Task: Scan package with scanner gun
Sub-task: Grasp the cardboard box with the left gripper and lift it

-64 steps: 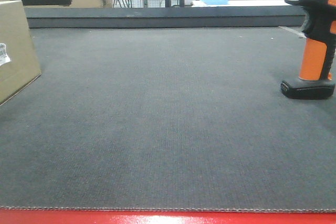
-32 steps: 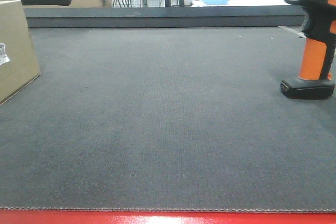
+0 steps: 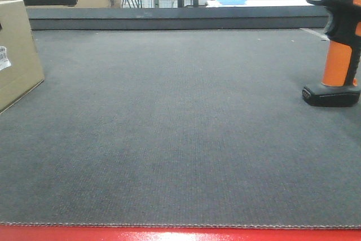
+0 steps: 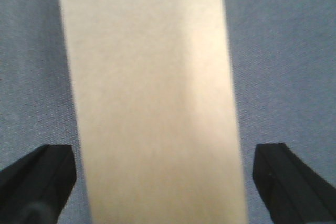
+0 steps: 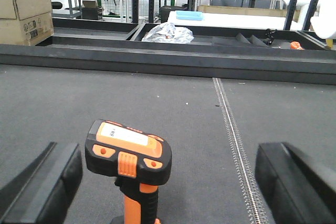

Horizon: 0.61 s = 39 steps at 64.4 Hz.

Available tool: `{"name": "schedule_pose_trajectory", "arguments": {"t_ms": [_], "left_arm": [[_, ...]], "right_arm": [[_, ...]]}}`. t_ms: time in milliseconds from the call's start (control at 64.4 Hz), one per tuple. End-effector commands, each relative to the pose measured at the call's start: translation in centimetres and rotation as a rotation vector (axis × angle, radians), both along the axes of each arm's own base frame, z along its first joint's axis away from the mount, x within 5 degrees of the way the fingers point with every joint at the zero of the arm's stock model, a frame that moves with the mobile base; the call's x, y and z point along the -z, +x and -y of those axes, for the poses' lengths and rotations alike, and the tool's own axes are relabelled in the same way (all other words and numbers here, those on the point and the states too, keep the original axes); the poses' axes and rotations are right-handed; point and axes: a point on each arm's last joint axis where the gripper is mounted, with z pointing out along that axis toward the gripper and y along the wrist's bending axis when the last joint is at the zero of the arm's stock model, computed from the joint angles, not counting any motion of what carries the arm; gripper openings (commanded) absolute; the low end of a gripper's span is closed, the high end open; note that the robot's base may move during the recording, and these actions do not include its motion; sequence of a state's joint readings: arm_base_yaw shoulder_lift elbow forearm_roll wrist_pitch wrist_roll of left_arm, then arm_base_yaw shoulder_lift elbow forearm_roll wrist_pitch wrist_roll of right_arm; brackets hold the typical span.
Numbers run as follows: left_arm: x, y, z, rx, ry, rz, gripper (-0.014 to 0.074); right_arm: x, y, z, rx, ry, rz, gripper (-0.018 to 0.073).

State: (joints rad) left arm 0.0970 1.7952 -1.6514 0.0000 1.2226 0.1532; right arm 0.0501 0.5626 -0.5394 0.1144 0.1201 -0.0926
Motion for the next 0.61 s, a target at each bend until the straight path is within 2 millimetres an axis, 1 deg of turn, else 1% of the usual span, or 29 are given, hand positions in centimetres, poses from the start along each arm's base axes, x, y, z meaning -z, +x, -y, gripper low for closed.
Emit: {"name": "schedule_pose_trajectory", "arguments": {"t_ms": [0, 31, 109, 155, 202, 217, 295, 310, 434, 528, 590], "left_arm": [[0.0, 0.2, 0.2, 0.006, 0.000, 0.005, 0.0550], [0.0, 0.2, 0.2, 0.006, 0.000, 0.005, 0.0526], [-0.1, 0.2, 0.1, 0.006, 0.011, 0.006, 0.0406], [-0.1, 0.2, 0.1, 0.006, 0.013, 0.005, 0.0260], [-0.1, 0.2, 0.1, 0.007, 0.015, 0.005, 0.0153], [-0.1, 0.2, 0.1, 0.007, 0.015, 0.005, 0.0097], [-0.1, 0.2, 0.1, 0.006, 0.012, 0.005, -0.0097], [-0.2, 0.1, 0.1, 0.006, 0.010, 0.008, -0.0111], [-1.3, -0.4, 0.6, 0.004, -0.035, 0.041, -0.0111], [-3.0, -1.2, 1.2, -0.005, -0.131, 0.094, -0.0111], [-4.2, -1.8, 1.7, -0.002, -0.238, 0.138, -0.0111]], "right_arm": [[-0.5, 0.1, 0.0, 0.000, 0.001, 0.028, 0.0568], [-0.5, 0.1, 0.0, 0.000, 0.001, 0.028, 0.0568], [-0.5, 0.1, 0.0, 0.000, 0.001, 0.028, 0.0568], [-0.5, 0.1, 0.0, 0.000, 0.001, 0.028, 0.0568], [-0.5, 0.1, 0.0, 0.000, 0.001, 0.028, 0.0568], [-0.5, 0.1, 0.0, 0.000, 0.001, 0.028, 0.0568], [-0.5, 0.1, 0.0, 0.000, 0.001, 0.028, 0.0568], [-0.5, 0.1, 0.0, 0.000, 0.001, 0.028, 0.0568], [-0.4, 0.0, 0.0, -0.001, 0.000, 0.016, 0.0568], [-0.4, 0.0, -0.1, -0.005, 0.000, 0.016, 0.0568], [-0.3, 0.0, -0.2, -0.016, 0.000, 0.012, 0.0568]]}}
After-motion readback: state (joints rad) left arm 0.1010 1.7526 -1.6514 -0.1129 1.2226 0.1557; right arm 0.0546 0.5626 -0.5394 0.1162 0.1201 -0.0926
